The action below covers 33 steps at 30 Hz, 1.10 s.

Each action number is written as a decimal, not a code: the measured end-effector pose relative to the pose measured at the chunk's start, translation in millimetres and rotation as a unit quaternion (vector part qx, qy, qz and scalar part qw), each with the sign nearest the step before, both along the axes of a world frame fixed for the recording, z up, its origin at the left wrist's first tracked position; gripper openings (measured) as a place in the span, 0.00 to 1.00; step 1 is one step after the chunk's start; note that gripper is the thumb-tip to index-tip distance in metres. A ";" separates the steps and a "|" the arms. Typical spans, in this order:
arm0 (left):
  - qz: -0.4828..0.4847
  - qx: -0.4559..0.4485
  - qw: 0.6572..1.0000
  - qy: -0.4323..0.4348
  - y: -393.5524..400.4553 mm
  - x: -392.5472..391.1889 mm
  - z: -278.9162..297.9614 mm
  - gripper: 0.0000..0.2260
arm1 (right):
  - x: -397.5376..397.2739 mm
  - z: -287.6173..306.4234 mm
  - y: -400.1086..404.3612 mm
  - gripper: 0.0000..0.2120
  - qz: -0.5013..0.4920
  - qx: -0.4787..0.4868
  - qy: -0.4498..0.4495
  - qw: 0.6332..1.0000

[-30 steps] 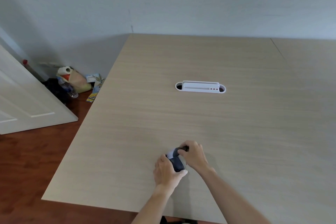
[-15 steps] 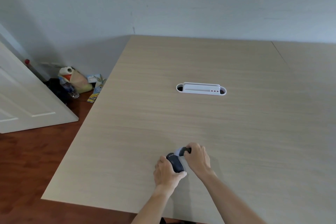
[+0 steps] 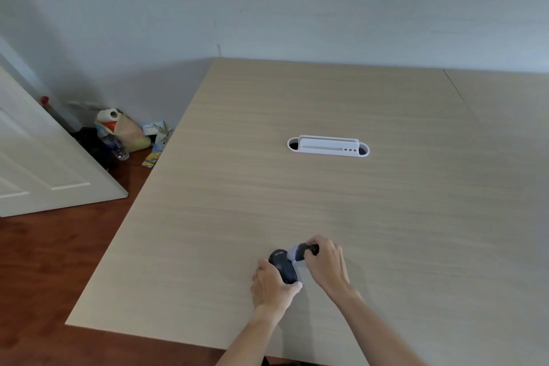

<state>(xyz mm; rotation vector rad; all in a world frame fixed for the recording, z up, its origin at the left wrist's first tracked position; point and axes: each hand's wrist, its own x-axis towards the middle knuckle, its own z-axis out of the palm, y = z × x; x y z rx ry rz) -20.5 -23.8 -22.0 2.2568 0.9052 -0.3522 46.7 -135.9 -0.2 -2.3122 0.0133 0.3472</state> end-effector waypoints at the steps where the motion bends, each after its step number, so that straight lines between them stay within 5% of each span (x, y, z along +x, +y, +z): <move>1: 0.000 -0.002 1.000 0.005 1.2 0.3 0.5 0.34 | -1.4 0.0 1.4 0.10 -0.001 0.024 -0.007 1.000; 10: -0.014 -0.009 1.000 0.024 11.4 2.0 4.4 0.31 | -1.1 -1.2 4.9 0.08 -0.011 -0.036 -0.027 0.999; 16: -0.025 -0.021 0.999 0.019 13.2 1.5 5.3 0.31 | 11.5 6.9 24.8 0.09 0.159 0.005 0.031 0.987; 21: -0.052 0.004 0.998 0.029 14.0 2.3 9.4 0.29 | 25.9 10.7 28.4 0.07 0.094 -0.067 -0.040 0.993; 26: -0.061 0.001 0.998 0.018 15.5 2.9 7.4 0.29 | 27.6 10.1 26.4 0.07 0.160 -0.036 0.051 0.985; 29: -0.062 0.007 0.998 0.031 16.2 4.9 8.6 0.29 | 27.3 7.3 16.9 0.09 0.064 -0.106 -0.006 0.992; 33: -0.065 -0.007 0.997 0.046 18.6 7.8 8.0 0.29 | 26.9 12.5 9.2 0.07 0.041 0.007 0.004 0.999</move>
